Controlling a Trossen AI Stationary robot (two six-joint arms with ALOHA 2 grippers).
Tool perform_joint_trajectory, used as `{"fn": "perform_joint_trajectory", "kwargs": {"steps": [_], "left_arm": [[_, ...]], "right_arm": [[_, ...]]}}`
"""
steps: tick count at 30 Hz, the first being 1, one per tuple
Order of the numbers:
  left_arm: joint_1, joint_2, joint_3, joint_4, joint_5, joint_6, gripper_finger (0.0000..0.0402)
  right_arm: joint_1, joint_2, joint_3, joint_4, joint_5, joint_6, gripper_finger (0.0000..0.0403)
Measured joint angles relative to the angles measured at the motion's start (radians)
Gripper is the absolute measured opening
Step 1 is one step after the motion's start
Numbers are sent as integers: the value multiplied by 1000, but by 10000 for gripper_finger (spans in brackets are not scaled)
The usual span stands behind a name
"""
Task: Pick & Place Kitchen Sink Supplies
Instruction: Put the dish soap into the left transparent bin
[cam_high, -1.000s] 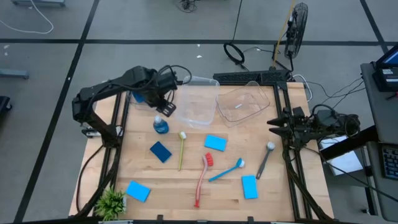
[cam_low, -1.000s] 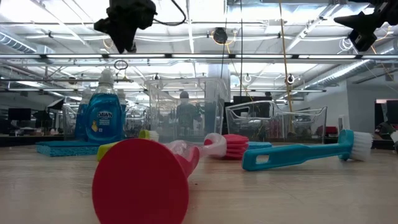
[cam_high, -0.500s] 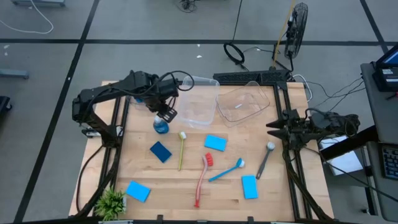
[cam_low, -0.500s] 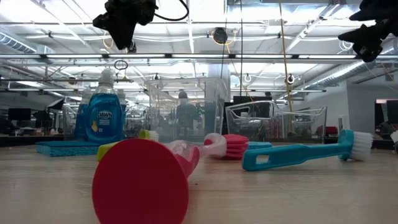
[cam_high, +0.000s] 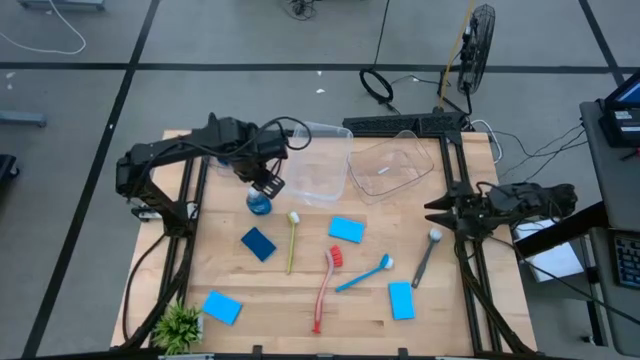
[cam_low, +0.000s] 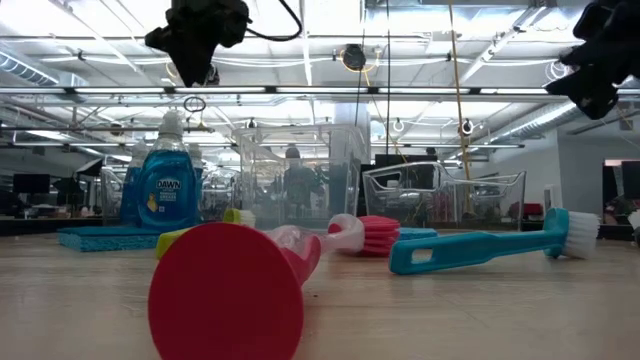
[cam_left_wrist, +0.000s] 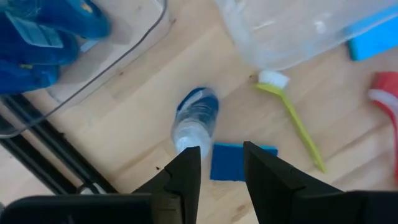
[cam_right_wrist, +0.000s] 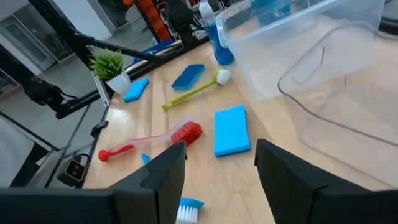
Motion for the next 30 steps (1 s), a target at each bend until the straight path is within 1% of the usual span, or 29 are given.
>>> {"fn": "perform_joint_trajectory", "kwargs": {"steps": [4,7,11,15,20,24,27,30], "left_arm": [[0,0,-36,0,-7,-1,120],[0,0,-63,0,-9,59,120],[0,0,-82,0,-9,70,128],[0,-9,-82,1,-20,101,156],[0,-10,-82,2,-63,121,208],[-7,-10,-82,-2,-62,209,247],[-24,-10,-88,2,-62,272,265],[-38,-10,-114,-2,-61,277,270]], "right_arm": [[0,0,-32,29,0,14,183],[0,0,-42,47,0,14,183],[0,0,-42,50,0,14,183],[0,0,-42,50,1,14,183],[0,0,-42,50,2,25,183],[0,0,-42,58,2,25,183],[0,0,-42,58,2,26,183],[0,0,-42,58,3,26,183]]}}
